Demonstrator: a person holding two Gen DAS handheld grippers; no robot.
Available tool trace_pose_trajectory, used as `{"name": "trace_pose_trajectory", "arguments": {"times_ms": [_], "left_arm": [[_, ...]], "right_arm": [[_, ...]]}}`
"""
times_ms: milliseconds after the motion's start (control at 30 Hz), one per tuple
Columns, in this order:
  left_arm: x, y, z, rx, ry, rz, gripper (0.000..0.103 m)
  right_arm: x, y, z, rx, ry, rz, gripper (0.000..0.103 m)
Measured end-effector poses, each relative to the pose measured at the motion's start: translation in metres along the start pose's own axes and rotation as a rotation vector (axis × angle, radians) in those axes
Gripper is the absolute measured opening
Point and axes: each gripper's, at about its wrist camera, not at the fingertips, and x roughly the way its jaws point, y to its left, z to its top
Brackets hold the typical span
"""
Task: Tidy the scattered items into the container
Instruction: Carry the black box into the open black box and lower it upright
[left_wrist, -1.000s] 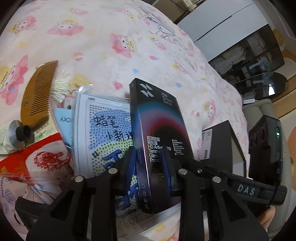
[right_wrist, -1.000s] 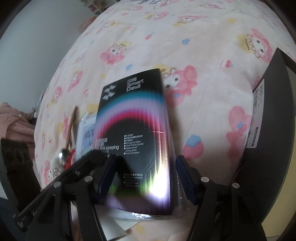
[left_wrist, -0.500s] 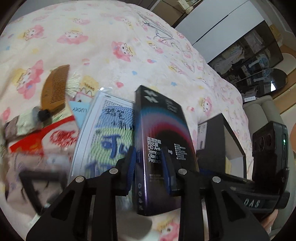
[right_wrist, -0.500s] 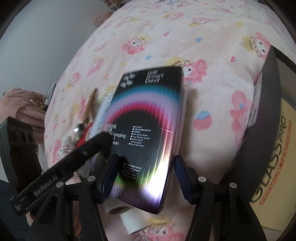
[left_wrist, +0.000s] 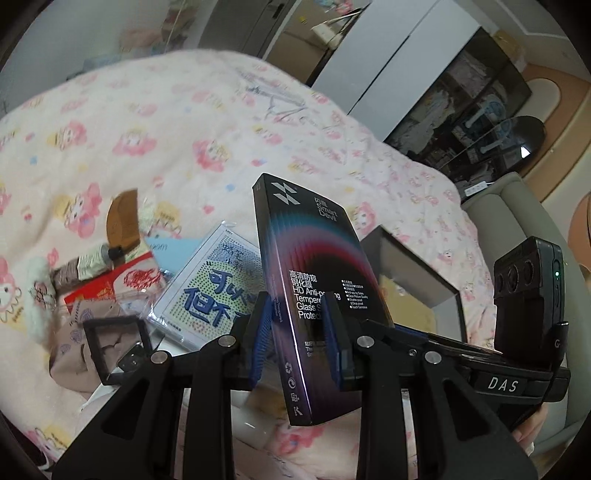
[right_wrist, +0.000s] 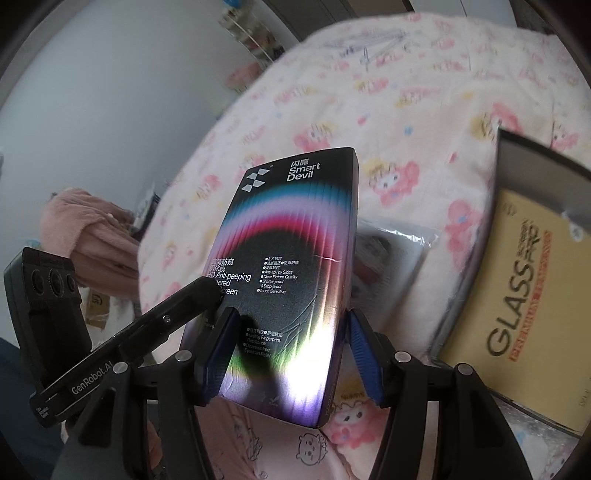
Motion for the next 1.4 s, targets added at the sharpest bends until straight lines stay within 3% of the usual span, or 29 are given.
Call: {"name": "trace_pose_trajectory", "arguments": {"times_ms": [267,567,800,1033,1167,1400], "left_arm": [[0.014,-0.051,0.000,0.081,0.015,-0.047,0.027],[0.095,-0.115,-0.010,0.125,0.114,-0.164,0.029],[0.161,-0.148,-0.024,0.133,0.240,-0.194,0.029],[0.207,-0.163,-0.048,0.149,0.362,-0.140,0.029],[0.224,-0.167,-0.059,0.158,0.420,-0.082,0.029],[0.241,-0.161,-0.067,0.139,0.506,-0.016,0.029]], "right_arm": [[-0.046,-0.029,-0.010,0.021,-0.091,0.009,0.056],[-0.091,-0.112,-0.012,0.071,-0.134,-0.063,0.056],[-0.099,-0.175,-0.012,0.095,-0.100,-0.163,0.056],[-0.087,-0.222,-0.022,0.196,-0.043,-0.180,0.056],[-0.074,-0.231,-0.023,0.200,-0.005,-0.242,0.056],[-0.052,-0.243,-0.025,0.220,0.088,-0.247,0.056]]}}
